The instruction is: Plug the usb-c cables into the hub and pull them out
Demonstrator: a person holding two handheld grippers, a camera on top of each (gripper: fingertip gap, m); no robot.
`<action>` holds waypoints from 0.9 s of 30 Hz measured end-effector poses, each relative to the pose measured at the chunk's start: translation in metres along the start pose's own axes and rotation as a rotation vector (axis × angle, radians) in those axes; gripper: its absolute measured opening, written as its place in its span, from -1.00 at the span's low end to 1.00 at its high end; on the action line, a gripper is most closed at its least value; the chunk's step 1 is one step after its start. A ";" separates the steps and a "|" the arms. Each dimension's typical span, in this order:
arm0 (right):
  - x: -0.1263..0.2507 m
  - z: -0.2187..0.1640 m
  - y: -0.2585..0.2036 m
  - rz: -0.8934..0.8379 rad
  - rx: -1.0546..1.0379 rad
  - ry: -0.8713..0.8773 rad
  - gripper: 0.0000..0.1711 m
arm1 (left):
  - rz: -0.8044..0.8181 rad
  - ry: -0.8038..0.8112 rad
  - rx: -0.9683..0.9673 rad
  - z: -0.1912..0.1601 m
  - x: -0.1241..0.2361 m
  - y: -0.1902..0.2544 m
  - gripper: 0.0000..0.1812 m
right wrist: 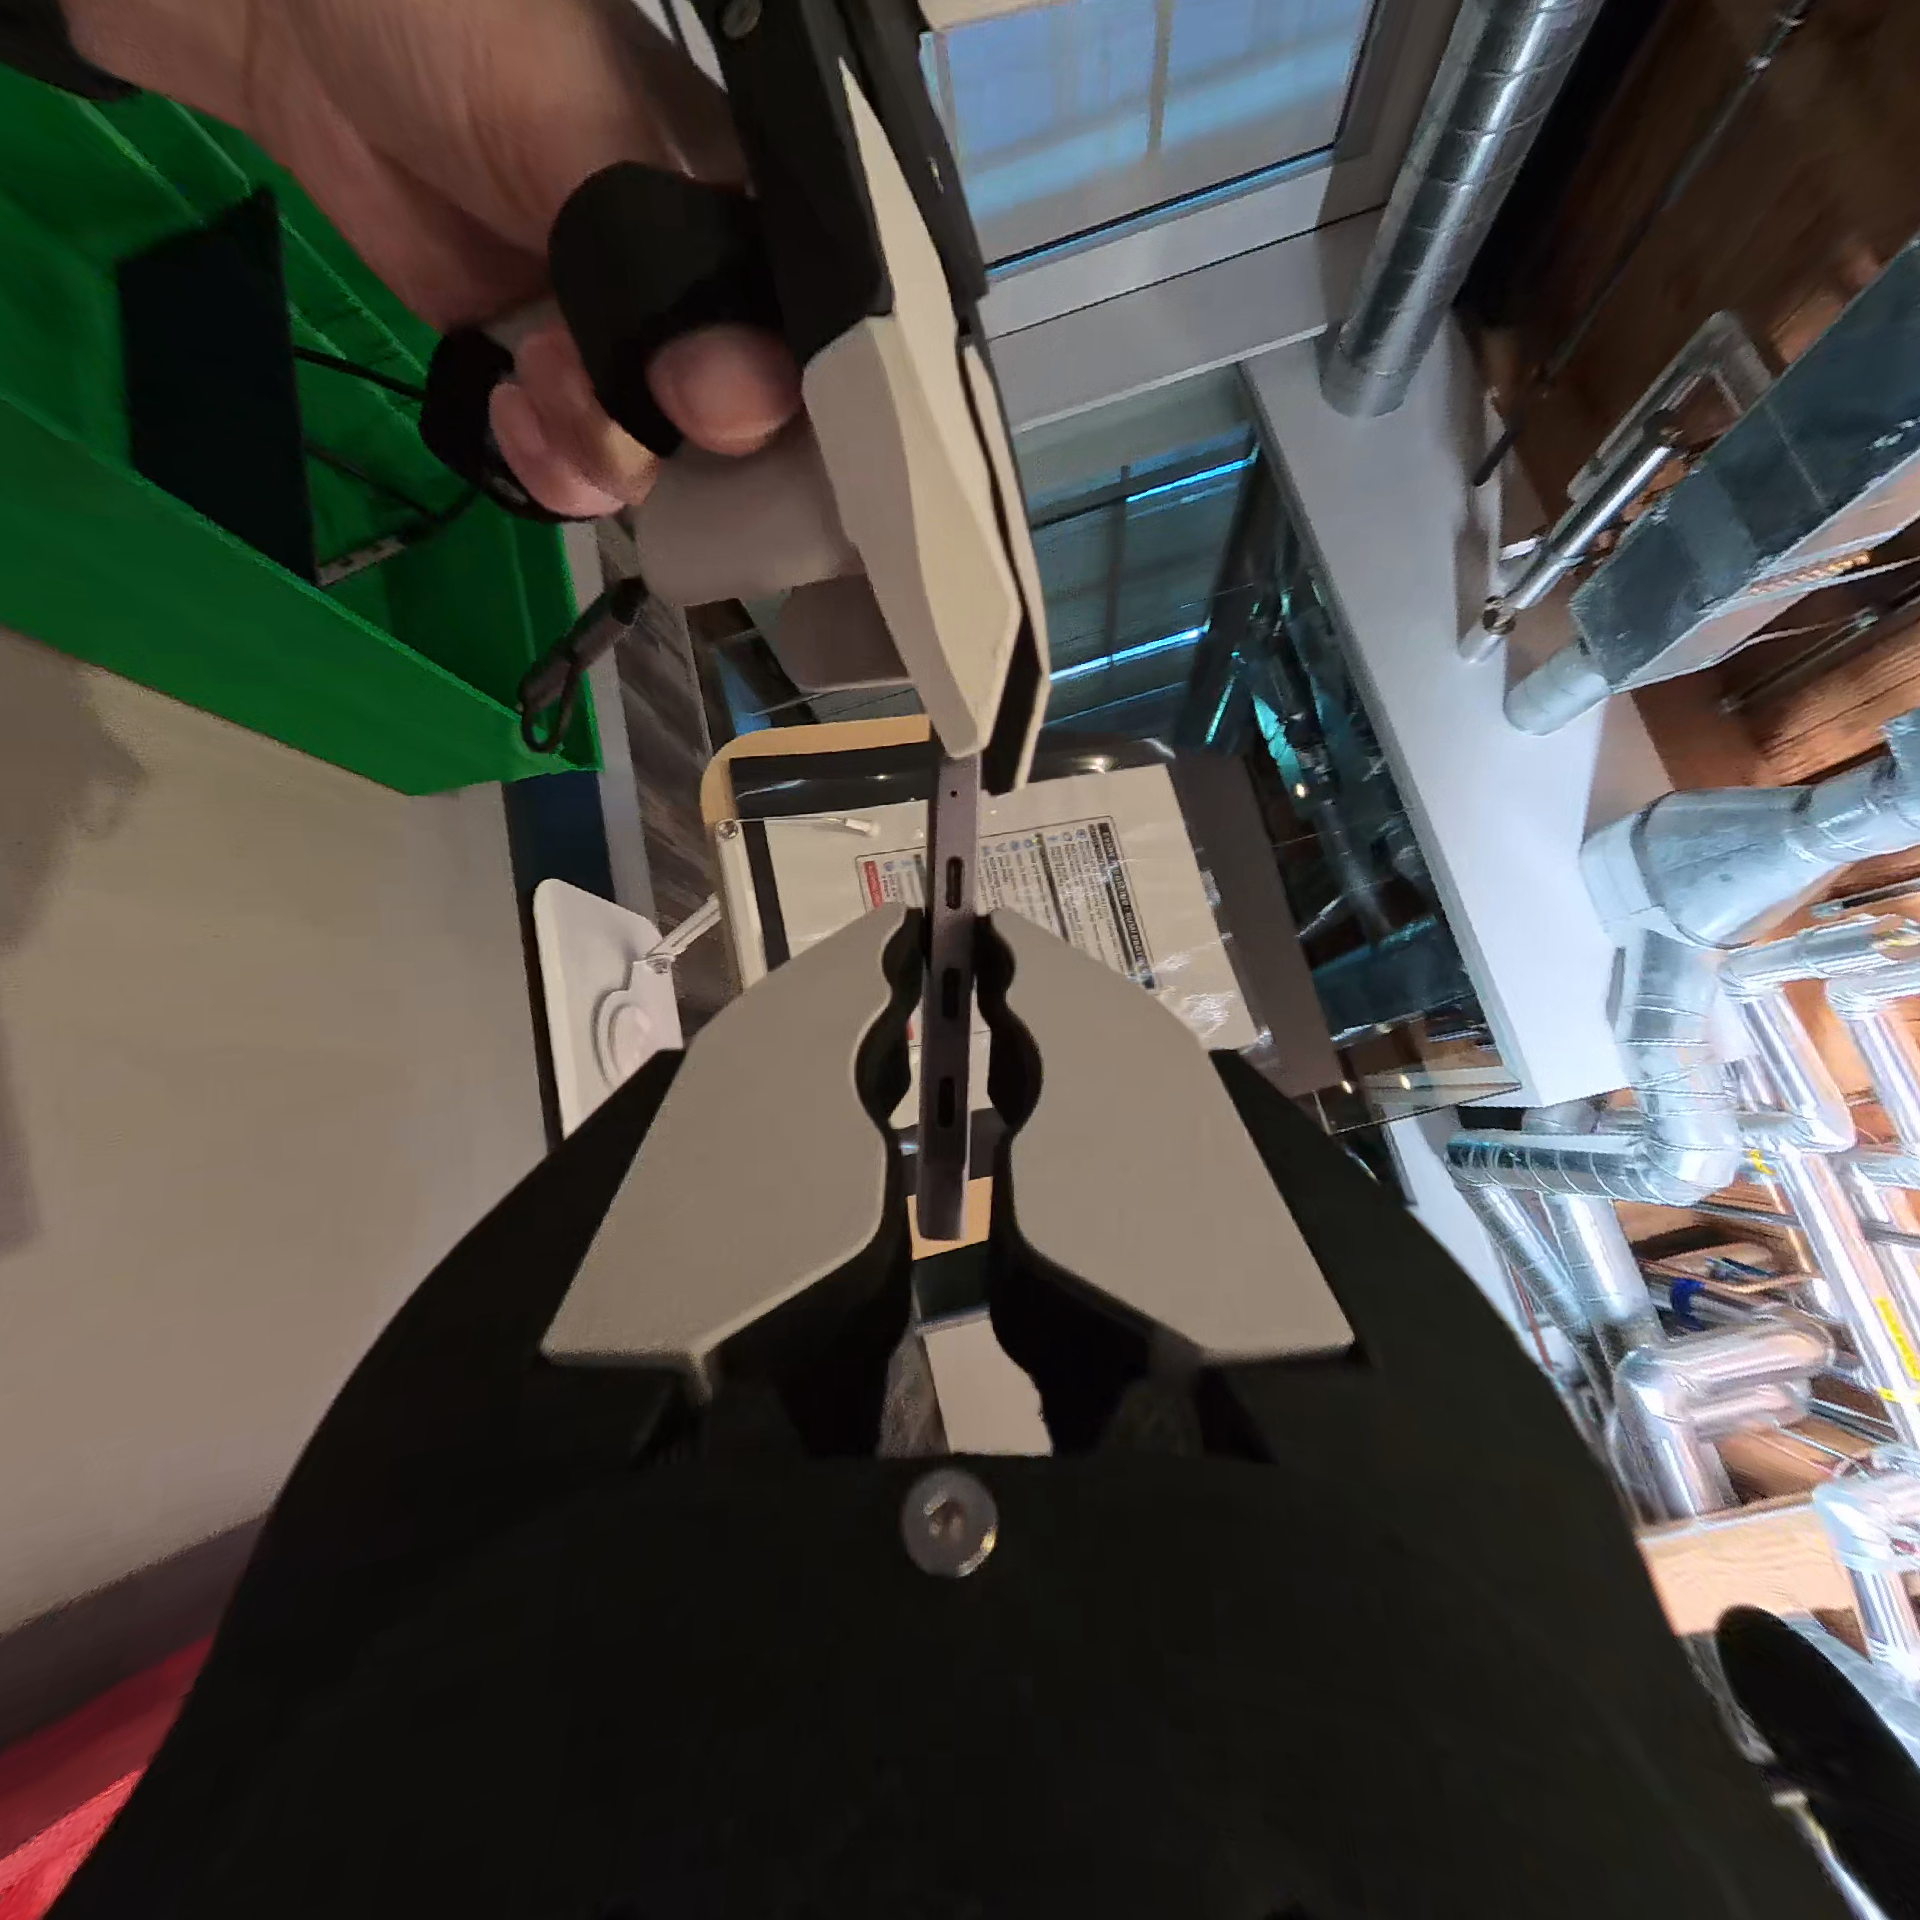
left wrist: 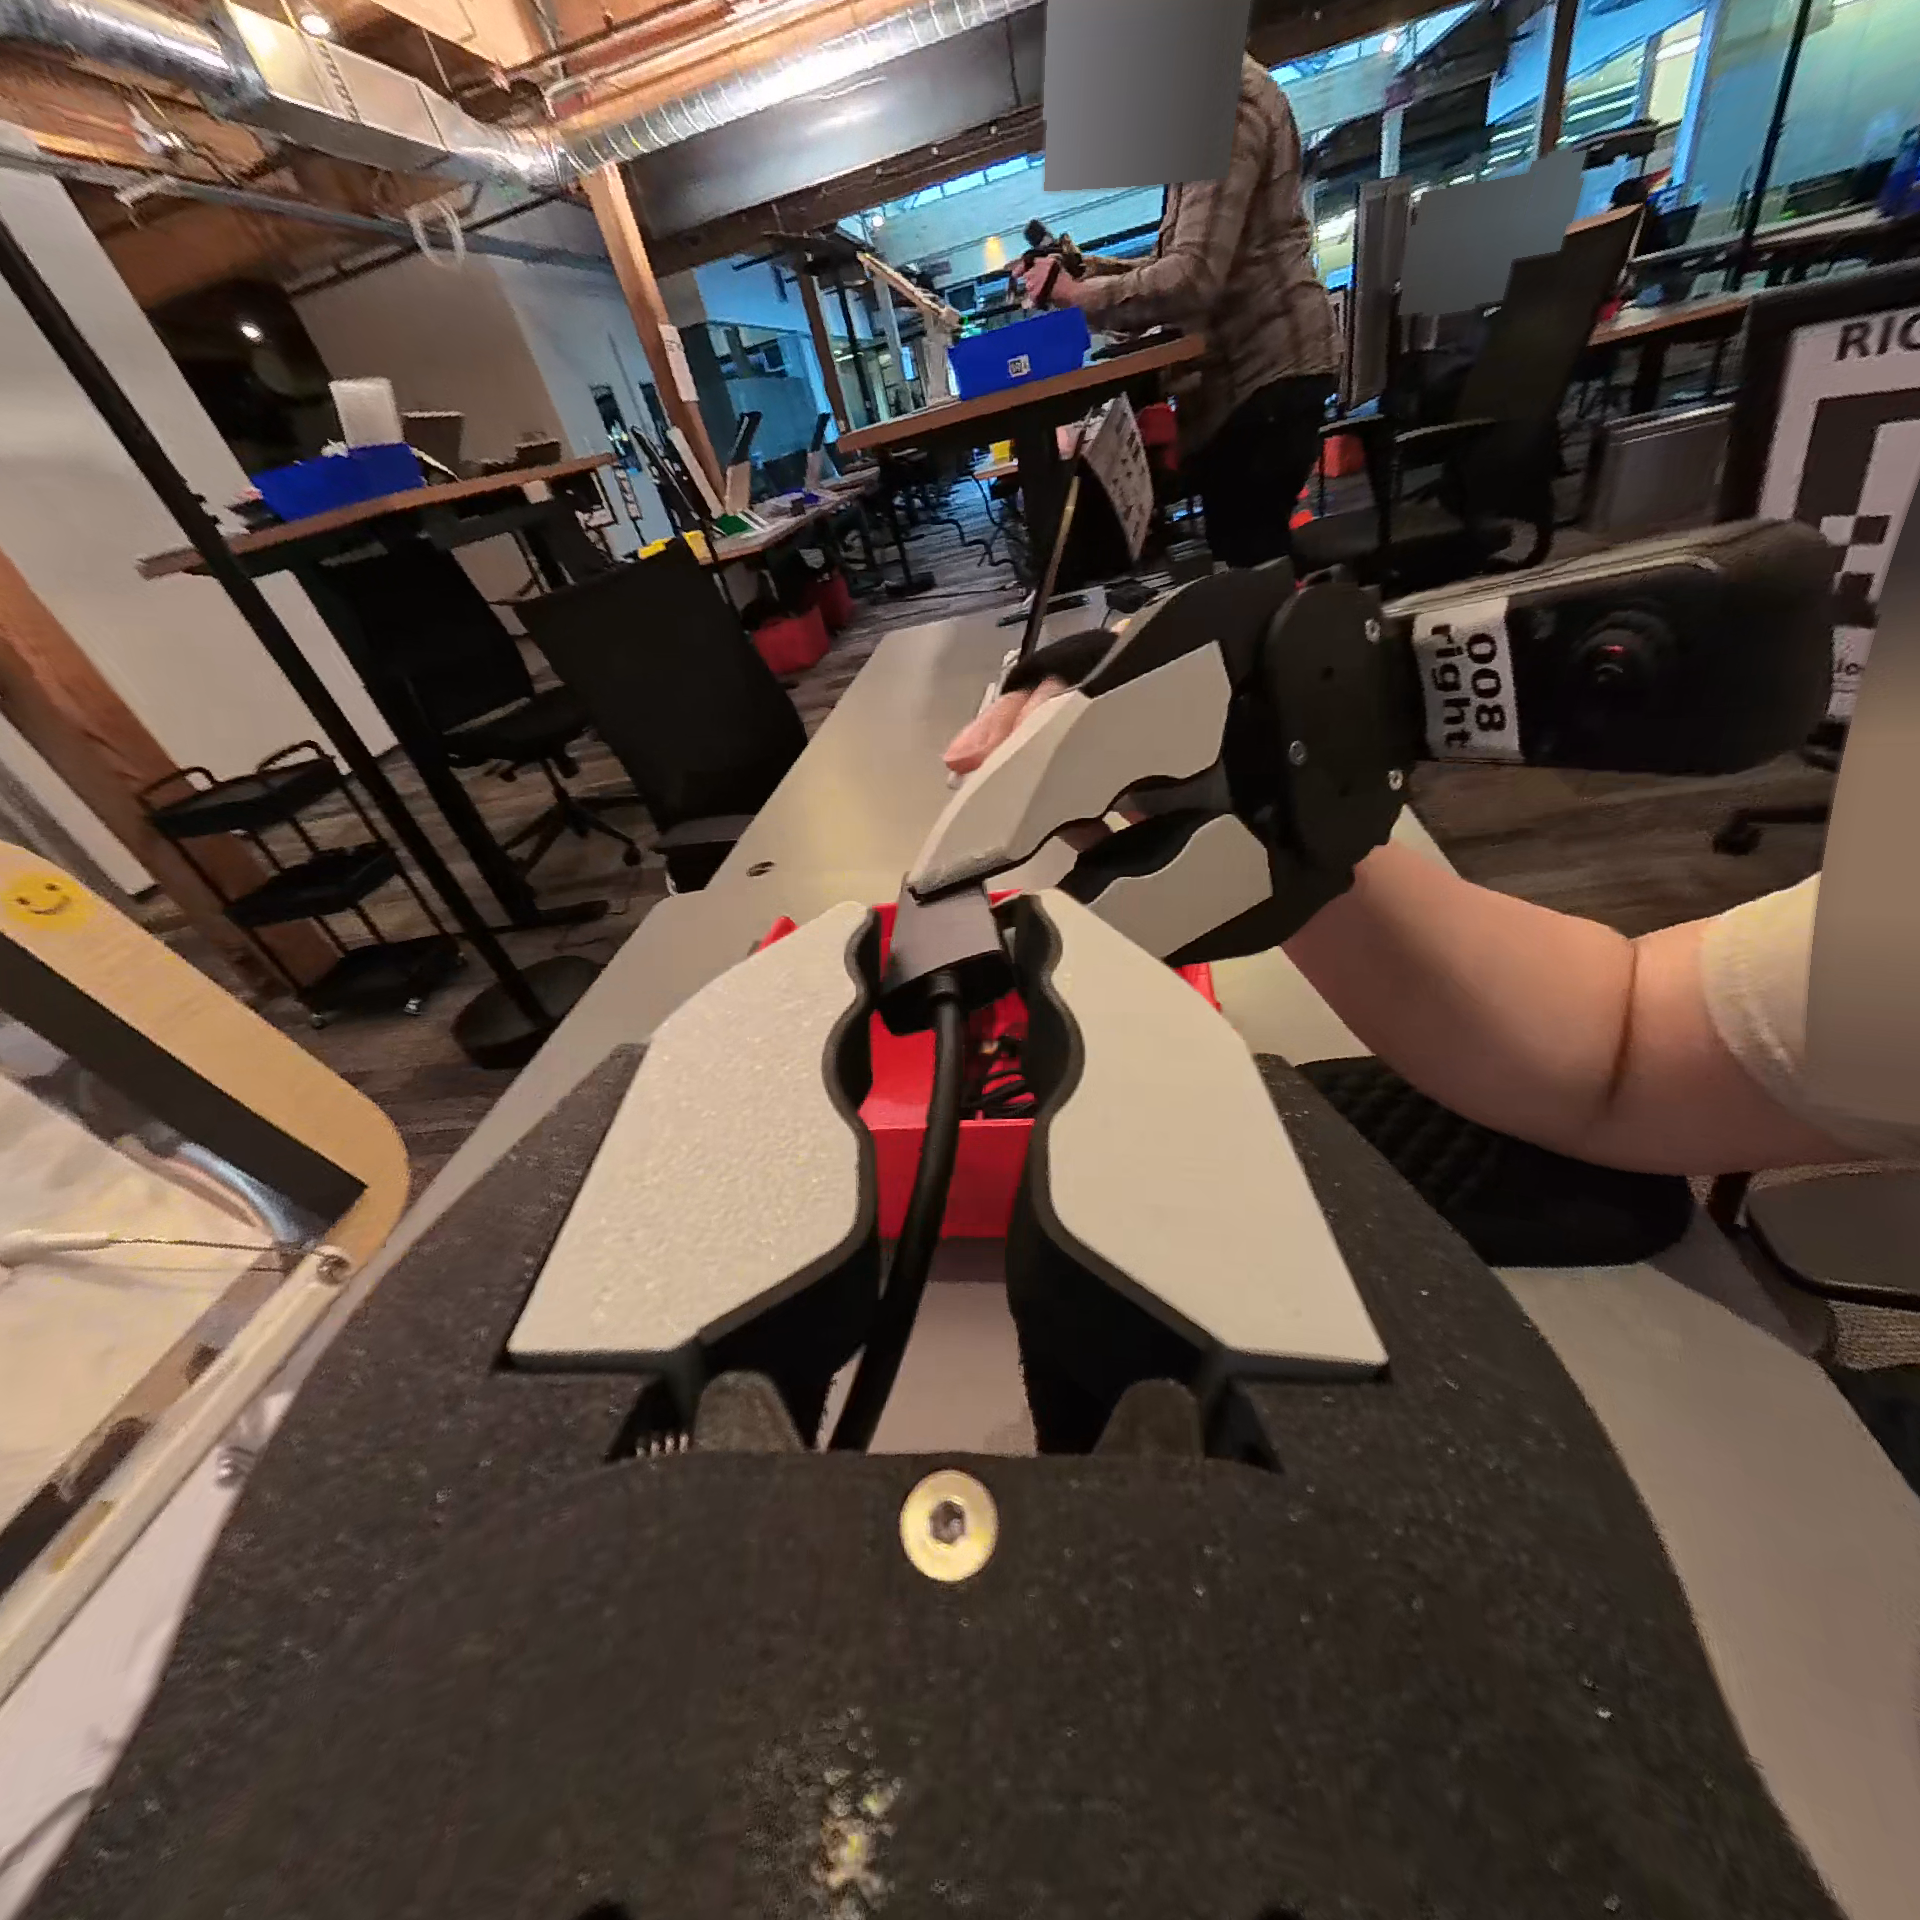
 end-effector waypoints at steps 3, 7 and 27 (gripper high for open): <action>0.001 -0.008 -0.003 0.012 0.007 -0.020 -0.89 | -0.006 -0.019 -0.005 -0.005 -0.006 0.001 -0.74; 0.005 -0.015 0.003 0.023 -0.064 -0.060 -0.88 | 0.030 0.009 0.000 -0.004 -0.012 0.001 -0.66; 0.102 -0.171 0.004 0.019 -0.110 -0.497 -0.89 | 0.246 -0.035 -0.089 0.003 0.032 -0.032 -0.38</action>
Point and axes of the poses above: each gripper's, where its closed fingertips meet, x back along the fingers, z out of its top, y = z × x across the jaws, the point moved 4 cm from there along x, back along the fingers, and after that the axes turned 11 degrees about z, right-handed, at the moved point
